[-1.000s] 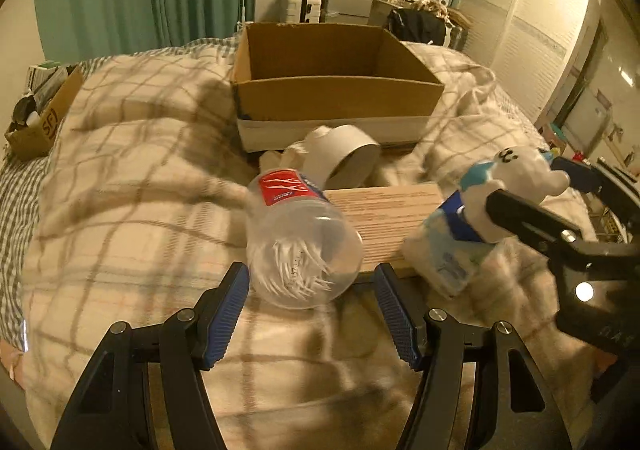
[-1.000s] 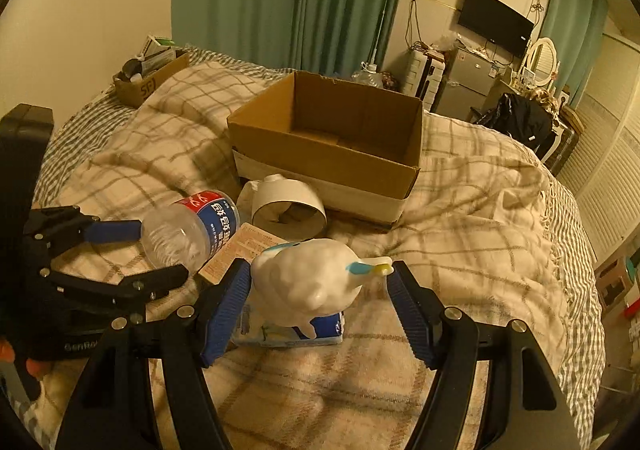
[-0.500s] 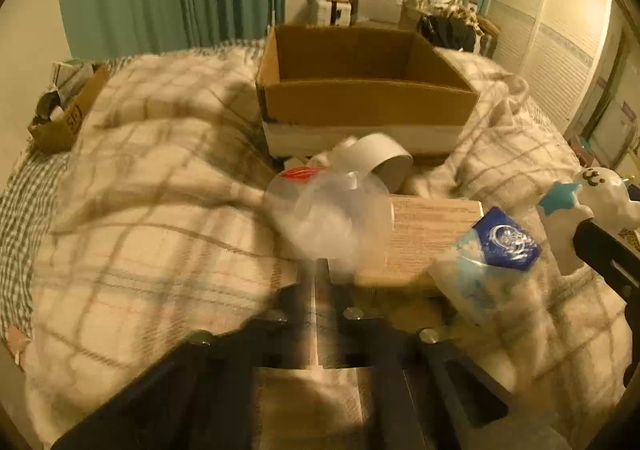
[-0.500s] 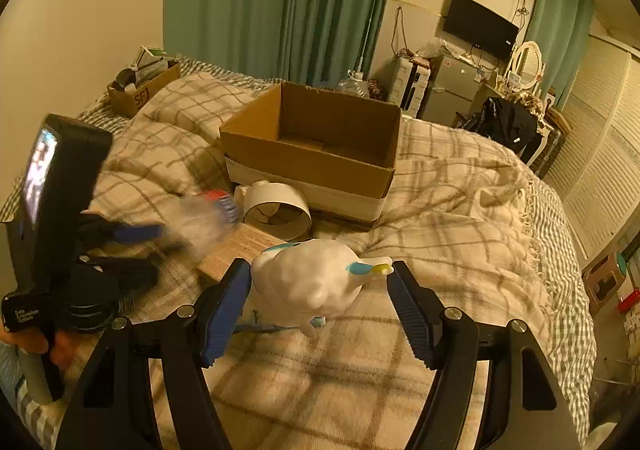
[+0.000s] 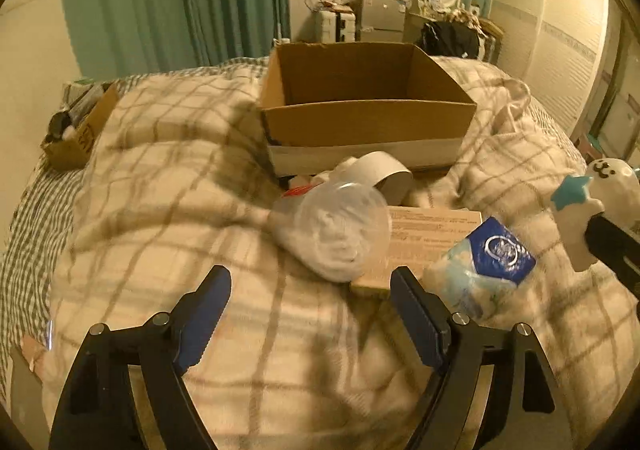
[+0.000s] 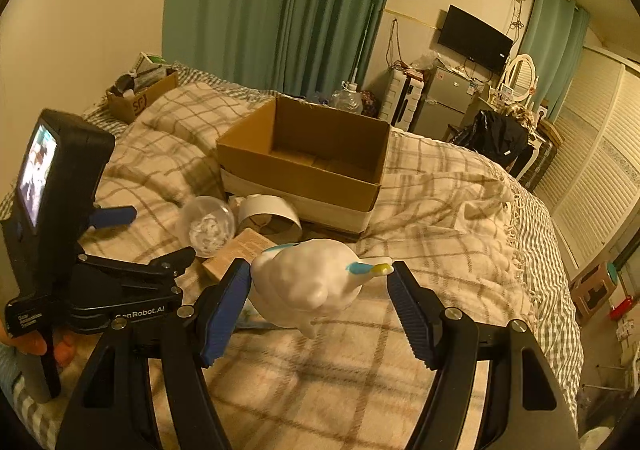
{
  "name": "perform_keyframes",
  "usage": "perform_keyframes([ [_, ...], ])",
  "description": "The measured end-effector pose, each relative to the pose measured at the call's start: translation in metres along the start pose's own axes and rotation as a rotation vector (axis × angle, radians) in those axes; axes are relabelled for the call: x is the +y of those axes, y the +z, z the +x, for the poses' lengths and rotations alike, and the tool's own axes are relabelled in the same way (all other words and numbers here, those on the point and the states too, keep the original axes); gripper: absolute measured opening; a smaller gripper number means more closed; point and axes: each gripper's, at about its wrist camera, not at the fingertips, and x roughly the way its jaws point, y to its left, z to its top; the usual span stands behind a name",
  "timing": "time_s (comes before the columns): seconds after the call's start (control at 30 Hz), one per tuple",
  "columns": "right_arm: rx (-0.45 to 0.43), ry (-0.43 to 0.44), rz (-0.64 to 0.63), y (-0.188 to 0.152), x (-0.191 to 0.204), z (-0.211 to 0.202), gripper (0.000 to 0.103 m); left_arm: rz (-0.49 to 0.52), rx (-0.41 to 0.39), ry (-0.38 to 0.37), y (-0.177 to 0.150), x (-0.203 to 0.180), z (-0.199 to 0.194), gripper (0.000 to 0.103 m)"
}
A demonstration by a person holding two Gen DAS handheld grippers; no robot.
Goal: Organize objects
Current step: 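Grasp the clear plastic jar with the left tool while the right tool grasps the white figurine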
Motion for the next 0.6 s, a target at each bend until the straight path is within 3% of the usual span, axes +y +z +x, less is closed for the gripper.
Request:
perform_keyframes([
  [0.23,0.031,0.001,0.002,0.004,-0.016,0.028,0.07,0.055,0.071,0.065,0.013,-0.027,0.042,0.084],
  [0.4,0.053,0.025,0.023,0.004,-0.026,0.046,0.07,-0.01,0.076,0.109,0.027,-0.023,0.061,0.086],
  [0.47,0.059,0.032,0.027,0.003,-0.027,0.05,0.07,-0.059,0.095,0.094,0.028,-0.012,0.071,0.085],
  [0.53,0.064,0.04,0.029,0.002,-0.028,0.053,0.07,-0.099,0.111,0.043,0.026,-0.004,0.073,0.077],
  [0.6,0.067,0.043,0.027,0.001,-0.027,0.054,0.07,-0.097,0.106,0.046,0.024,-0.005,0.069,0.075],
])
